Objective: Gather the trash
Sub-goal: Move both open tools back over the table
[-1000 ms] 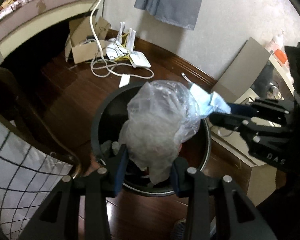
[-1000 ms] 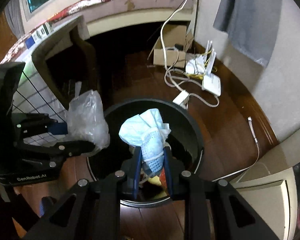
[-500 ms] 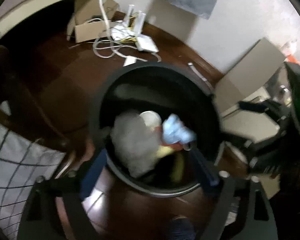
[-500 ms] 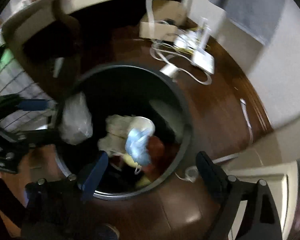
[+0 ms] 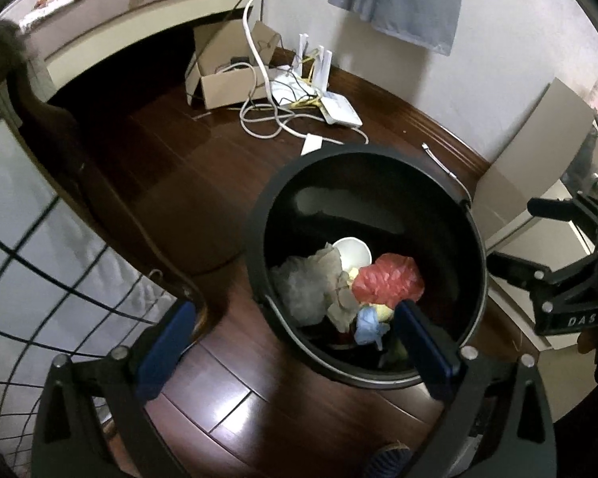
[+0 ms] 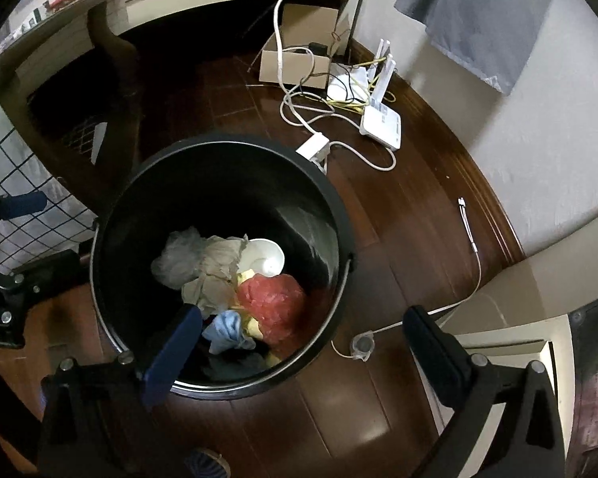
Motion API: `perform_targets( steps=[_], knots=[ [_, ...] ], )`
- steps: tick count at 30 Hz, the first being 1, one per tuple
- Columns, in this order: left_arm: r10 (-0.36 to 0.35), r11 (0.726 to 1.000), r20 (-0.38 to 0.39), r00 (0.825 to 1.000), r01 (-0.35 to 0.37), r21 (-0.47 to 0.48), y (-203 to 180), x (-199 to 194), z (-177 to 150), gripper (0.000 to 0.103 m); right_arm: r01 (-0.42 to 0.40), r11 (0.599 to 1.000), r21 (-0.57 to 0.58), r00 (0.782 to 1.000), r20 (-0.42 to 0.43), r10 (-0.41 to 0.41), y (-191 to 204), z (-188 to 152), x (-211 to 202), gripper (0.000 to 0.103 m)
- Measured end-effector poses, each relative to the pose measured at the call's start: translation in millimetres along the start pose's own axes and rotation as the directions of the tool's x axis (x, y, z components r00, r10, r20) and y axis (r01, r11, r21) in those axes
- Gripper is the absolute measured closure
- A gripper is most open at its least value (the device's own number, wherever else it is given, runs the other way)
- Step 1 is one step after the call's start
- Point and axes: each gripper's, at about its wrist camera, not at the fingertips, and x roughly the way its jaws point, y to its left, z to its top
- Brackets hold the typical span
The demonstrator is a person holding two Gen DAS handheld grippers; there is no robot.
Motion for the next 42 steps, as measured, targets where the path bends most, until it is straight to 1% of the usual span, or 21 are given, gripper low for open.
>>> perform_targets(
  steps=[5, 8, 17, 21, 26, 34, 42],
  knots=[
    [0.011, 1.0, 0.013, 1.0, -0.011, 0.0, -2.2, -8.3, 0.1, 0.002, -0.009, 1.0, -0.003, 1.0, 0.007, 0.009, 6.4, -2.4, -6.7, 0.001],
    [0.011, 1.0, 0.031, 0.999, -0.011, 0.007, -5.6, -17.5, 0.8, 0.002, -0.013, 1.0, -0.011, 1.0, 0.028, 0.013, 9.1, -3.1, -15.5, 0.001],
    [0.03, 0.999, 0.084, 0.996, -0.031, 0.017, -9.2, -48.2, 0.1, 0.002, -0.027, 1.0, 0.016, 0.996, 0.088, 0.025, 10.4, -1.9, -43.1, 0.001],
    [0.04, 0.999, 0.124, 0.992, -0.041, 0.011, -6.8, -71.8, -2.2, 0.002, -0.03, 0.999, 0.012, 0.992, 0.122, 0.028, 12.8, -5.5, -61.3, 0.001],
    [0.062, 0.998, 0.162, 0.985, -0.062, -0.007, -0.2, -95.1, -6.2, 0.002, -0.05, 0.998, 0.026, 0.983, 0.18, 0.045, 17.8, -6.9, -84.7, 0.001],
    [0.093, 0.996, 0.228, 0.969, -0.09, -0.024, 11.1, -127.7, -9.9, 0.002, -0.081, 0.997, 0.011, 0.965, 0.252, 0.075, 43.1, -0.4, -112.4, 0.001],
    [0.139, 0.99, 0.276, 0.951, -0.123, -0.074, 34.5, -152.1, -14.6, 0.002, -0.117, 0.993, -0.025, 0.942, 0.314, 0.119, 71.9, 22.5, -128.9, 0.001]
  ],
)
